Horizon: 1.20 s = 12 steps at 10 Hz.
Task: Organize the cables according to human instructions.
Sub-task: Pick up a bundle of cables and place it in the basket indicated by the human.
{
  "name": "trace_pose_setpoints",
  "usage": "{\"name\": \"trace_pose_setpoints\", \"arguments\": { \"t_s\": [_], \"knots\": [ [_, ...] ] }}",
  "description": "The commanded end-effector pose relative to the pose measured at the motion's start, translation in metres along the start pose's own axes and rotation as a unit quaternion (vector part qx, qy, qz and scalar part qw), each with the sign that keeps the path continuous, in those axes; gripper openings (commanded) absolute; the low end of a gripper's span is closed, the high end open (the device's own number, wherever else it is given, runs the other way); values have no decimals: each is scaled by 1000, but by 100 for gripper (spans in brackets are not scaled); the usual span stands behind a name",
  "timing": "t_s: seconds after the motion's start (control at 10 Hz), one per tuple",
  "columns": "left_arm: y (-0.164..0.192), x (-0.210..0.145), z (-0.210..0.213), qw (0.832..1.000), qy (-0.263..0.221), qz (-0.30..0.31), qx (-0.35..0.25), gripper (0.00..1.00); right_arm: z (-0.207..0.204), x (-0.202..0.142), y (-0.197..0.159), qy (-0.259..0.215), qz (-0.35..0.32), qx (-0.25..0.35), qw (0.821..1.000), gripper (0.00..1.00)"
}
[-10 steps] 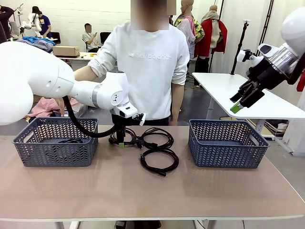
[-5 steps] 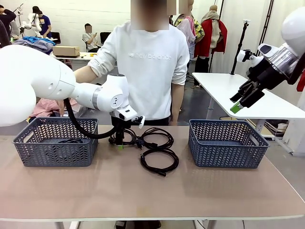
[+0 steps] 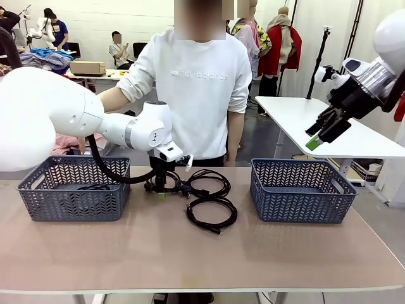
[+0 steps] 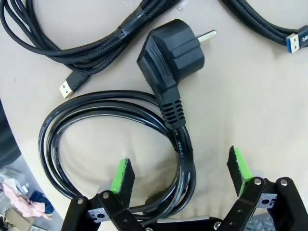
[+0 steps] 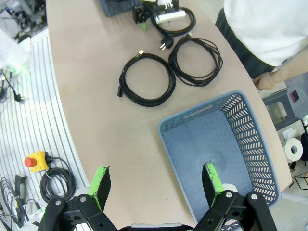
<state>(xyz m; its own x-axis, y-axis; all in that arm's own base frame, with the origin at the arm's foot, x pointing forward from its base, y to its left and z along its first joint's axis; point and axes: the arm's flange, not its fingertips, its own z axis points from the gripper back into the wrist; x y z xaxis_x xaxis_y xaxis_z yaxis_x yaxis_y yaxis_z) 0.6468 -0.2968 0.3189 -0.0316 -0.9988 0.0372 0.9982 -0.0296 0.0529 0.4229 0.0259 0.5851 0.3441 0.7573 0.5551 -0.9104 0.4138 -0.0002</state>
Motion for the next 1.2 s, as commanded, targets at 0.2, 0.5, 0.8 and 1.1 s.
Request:
{"name": "trace_pose_setpoints", "arguments": {
  "t_s": [0.2,0.5,0.8,1.1],
  "knots": [
    [4,3,-1,1000,7,7,-4,81,2,2,-1,1,1,-1,1000,100],
    [2,3,5,1000,6,7,4,43,2,2,-1,1,1,-1,1000,100],
    [0,2,10,1000,11,8,7,41,2,2,-1,1,1,-1,1000,100],
    [0,2,10,1000,14,8,8,0,2,2,-1,1,1,-1,1000,100]
  ]
}}
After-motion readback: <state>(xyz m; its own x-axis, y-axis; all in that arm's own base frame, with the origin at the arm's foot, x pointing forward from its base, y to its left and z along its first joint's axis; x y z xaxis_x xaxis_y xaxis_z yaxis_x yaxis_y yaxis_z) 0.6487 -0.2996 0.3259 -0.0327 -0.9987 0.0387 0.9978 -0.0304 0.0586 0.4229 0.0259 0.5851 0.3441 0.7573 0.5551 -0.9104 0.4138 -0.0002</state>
